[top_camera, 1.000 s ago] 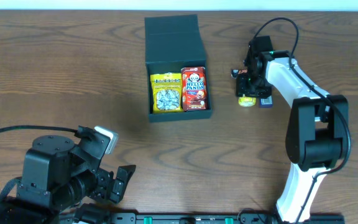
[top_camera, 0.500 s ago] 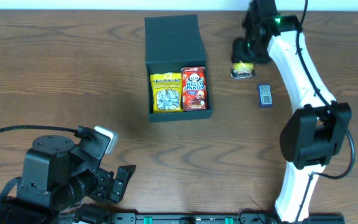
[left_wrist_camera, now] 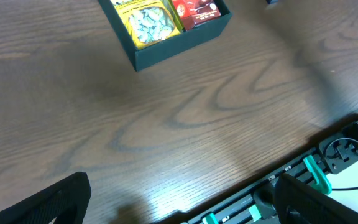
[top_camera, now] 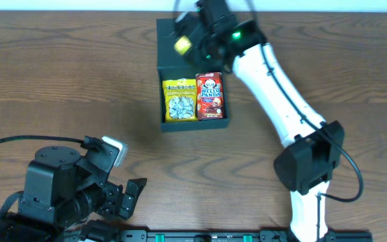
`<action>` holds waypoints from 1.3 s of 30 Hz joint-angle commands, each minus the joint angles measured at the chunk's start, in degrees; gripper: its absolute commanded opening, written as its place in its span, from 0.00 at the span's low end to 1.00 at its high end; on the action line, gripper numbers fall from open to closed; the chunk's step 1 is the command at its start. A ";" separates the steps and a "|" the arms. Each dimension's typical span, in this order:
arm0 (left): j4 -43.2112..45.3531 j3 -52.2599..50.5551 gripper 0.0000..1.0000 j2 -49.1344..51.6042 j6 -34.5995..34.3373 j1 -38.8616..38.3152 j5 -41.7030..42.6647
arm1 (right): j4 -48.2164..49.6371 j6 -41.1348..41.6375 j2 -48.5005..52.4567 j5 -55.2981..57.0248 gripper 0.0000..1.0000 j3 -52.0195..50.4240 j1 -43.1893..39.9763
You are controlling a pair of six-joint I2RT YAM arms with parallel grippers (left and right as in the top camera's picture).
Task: Pack container
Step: 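Carry the Mentos bottle left and lower it into the box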
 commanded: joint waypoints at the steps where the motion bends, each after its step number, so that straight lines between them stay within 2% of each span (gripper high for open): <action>1: -0.02 0.04 0.95 -0.15 1.05 0.09 0.20 | 0.22 -14.97 0.42 -0.52 0.01 0.76 1.99; 8: -0.02 0.04 0.95 -0.15 1.05 0.09 0.20 | -2.25 -25.81 4.74 -3.02 0.01 0.74 4.00; 16: -0.02 0.04 0.95 -0.15 1.05 0.09 0.20 | -1.99 -30.60 8.50 -3.02 0.04 0.74 3.54; 23: -0.02 0.04 0.95 -0.15 1.05 0.09 0.20 | 1.11 -30.80 11.78 -2.93 0.06 0.74 3.23; 34: -0.02 0.04 0.95 -0.15 1.05 0.09 0.20 | 2.58 -30.75 12.76 0.66 0.27 0.74 2.05; 37: -0.02 0.04 0.95 -0.15 1.05 0.09 0.20 | 2.58 -30.73 12.76 0.66 0.41 0.74 1.99; 39: -0.02 0.04 0.95 -0.15 1.05 0.09 0.20 | 2.60 -30.51 12.76 0.68 0.67 0.74 2.01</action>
